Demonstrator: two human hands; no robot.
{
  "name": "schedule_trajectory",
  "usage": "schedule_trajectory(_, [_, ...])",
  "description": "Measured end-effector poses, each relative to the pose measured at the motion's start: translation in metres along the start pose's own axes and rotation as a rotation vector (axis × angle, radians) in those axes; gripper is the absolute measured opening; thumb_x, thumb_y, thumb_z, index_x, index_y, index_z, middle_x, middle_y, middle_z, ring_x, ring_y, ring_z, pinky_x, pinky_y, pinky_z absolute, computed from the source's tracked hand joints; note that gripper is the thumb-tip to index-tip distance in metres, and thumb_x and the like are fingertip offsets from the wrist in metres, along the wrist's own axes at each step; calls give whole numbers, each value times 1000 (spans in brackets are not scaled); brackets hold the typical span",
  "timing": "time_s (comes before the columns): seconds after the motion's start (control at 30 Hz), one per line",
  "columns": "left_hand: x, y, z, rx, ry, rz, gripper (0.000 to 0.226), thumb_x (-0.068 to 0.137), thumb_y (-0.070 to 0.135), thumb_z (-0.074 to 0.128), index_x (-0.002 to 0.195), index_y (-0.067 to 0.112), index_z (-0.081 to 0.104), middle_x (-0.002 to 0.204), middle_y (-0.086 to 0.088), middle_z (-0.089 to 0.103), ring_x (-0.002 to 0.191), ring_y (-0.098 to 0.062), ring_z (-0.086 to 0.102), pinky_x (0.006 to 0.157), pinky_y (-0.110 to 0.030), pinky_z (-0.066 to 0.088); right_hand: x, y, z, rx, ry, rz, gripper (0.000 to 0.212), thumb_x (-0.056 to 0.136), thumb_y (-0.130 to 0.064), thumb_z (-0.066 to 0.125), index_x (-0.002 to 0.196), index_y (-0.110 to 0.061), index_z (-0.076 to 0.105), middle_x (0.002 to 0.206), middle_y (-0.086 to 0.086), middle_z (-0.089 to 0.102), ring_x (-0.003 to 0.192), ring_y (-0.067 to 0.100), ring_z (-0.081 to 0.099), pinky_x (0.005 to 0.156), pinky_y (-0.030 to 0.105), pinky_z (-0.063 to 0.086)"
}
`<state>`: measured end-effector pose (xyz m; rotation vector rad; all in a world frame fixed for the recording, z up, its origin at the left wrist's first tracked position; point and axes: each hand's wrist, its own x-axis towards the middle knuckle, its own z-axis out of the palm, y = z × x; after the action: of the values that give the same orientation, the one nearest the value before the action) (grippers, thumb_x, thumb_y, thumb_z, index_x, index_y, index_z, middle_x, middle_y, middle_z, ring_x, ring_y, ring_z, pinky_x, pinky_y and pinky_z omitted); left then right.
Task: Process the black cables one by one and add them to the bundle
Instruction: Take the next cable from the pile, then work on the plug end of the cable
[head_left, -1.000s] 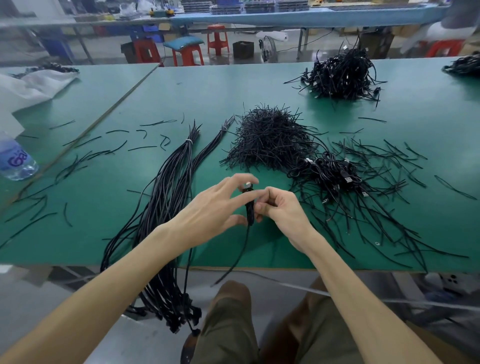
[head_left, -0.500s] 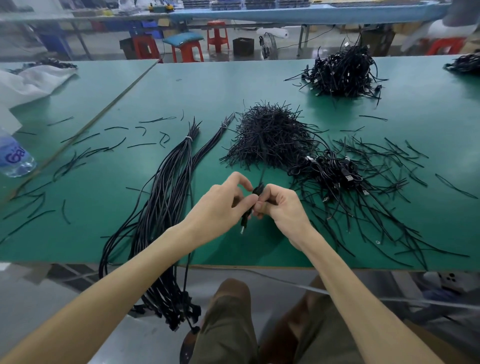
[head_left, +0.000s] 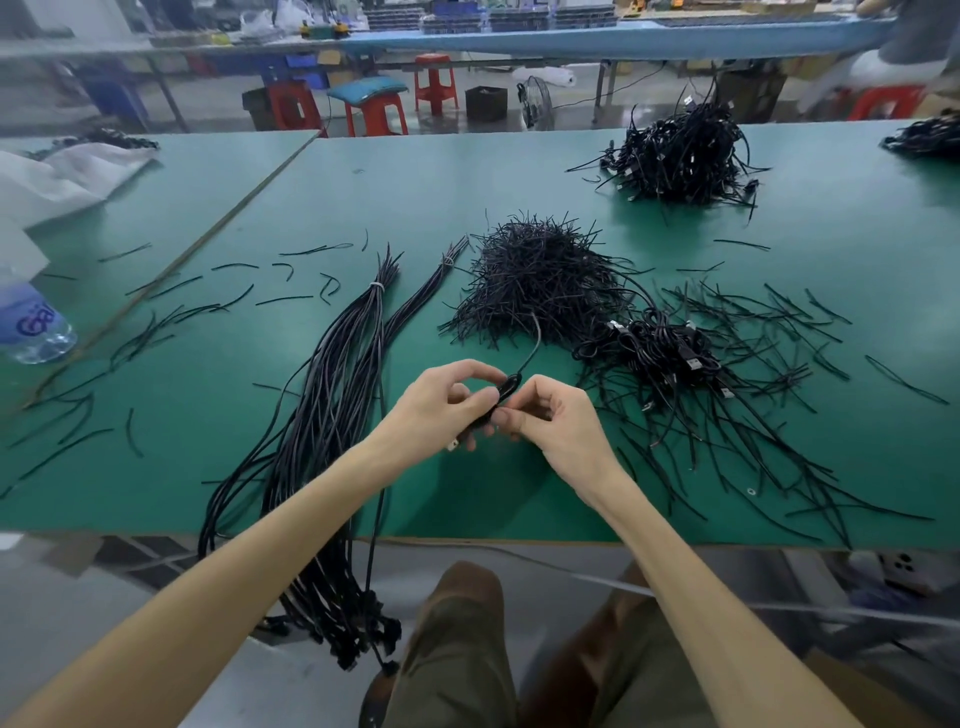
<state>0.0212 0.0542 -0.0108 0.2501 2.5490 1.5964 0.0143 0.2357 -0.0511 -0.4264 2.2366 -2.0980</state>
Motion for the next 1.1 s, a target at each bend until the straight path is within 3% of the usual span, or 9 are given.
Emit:
schedule_trajectory(0.2, [-1, -9, -7, -6, 84, 17, 19, 100, 10, 63, 111, 23, 70, 72, -4, 71, 69, -16, 67, 60, -34, 54, -7, -6, 10, -388, 163, -190, 17, 91, -16, 75, 101, -22, 63, 98, -11, 64, 91, 7, 60, 78, 17, 45])
schedule_trajectory(0.33, [-3, -8, -10, -23, 11, 85, 16, 96, 6, 68, 109, 15, 70, 81, -3, 76, 71, -18, 72, 56, -28, 50, -9, -14, 13, -858, 240, -489, 29, 93, -11, 69, 122, -15, 66, 122, -2, 58, 118, 18, 48, 101, 29, 36])
schedule_trajectory(0.57, [1, -1, -16, -90, 64, 37, 34, 90, 21, 77, 116, 12, 59, 97, -3, 78, 84, -22, 74, 66, -31, 55, -1, -43, -14, -1016, 319, -620, 15, 91, -15, 72, 105, -17, 76, 94, -8, 72, 95, 22, 59, 91, 36, 28])
schedule_trajectory(0.67, [4, -8, -30, 495, 237, -60, 27, 97, 32, 68, 117, 17, 57, 109, 3, 67, 95, -18, 65, 81, -36, 55, 10, -53, -39, -1023, 444, -496, 22, 93, -15, 69, 114, -17, 73, 101, -2, 73, 95, 22, 56, 83, 31, 25])
schedule_trajectory(0.77, [0, -20, -38, 1099, 320, -212, 33, 104, 34, 53, 123, 6, 50, 123, -14, 54, 112, -29, 53, 86, -40, 51, 21, -48, -67, -1032, 517, -221, 29, 97, -11, 63, 126, -14, 66, 118, 6, 69, 111, 23, 56, 96, 33, 32])
schedule_trajectory(0.83, [-3, -27, -38, 1180, 279, -289, 38, 106, 37, 48, 125, 5, 47, 125, -17, 53, 114, -32, 54, 80, -39, 48, 22, -39, -84, -1014, 546, -60, 30, 99, -9, 60, 129, -10, 63, 127, 10, 63, 118, 26, 55, 103, 38, 40])
schedule_trajectory(0.93, [0, -32, -40, 1195, 227, -308, 30, 108, 36, 44, 116, 7, 48, 118, -15, 58, 105, -32, 58, 72, -38, 41, 19, -26, -94, -993, 555, 62, 30, 101, -10, 58, 130, -5, 58, 130, 14, 53, 120, 31, 52, 89, 38, 50])
schedule_trajectory(1.0, [5, -33, -43, 1147, 204, -318, 21, 108, 26, 46, 94, 10, 47, 104, -11, 62, 86, -29, 57, 67, -36, 39, 19, -20, -91, -1019, 530, 68, 29, 101, -11, 59, 129, -5, 56, 130, 14, 48, 123, 32, 46, 80, 34, 45])
schedule_trajectory(1.1, [7, -33, -46, 1068, 211, -306, 34, 101, 14, 48, 69, 12, 37, 70, -5, 52, 56, -23, 45, 53, -32, 32, 21, -19, -85, -1025, 521, 56, 33, 99, -12, 62, 130, -4, 54, 129, 15, 46, 125, 31, 41, 77, 31, 41])
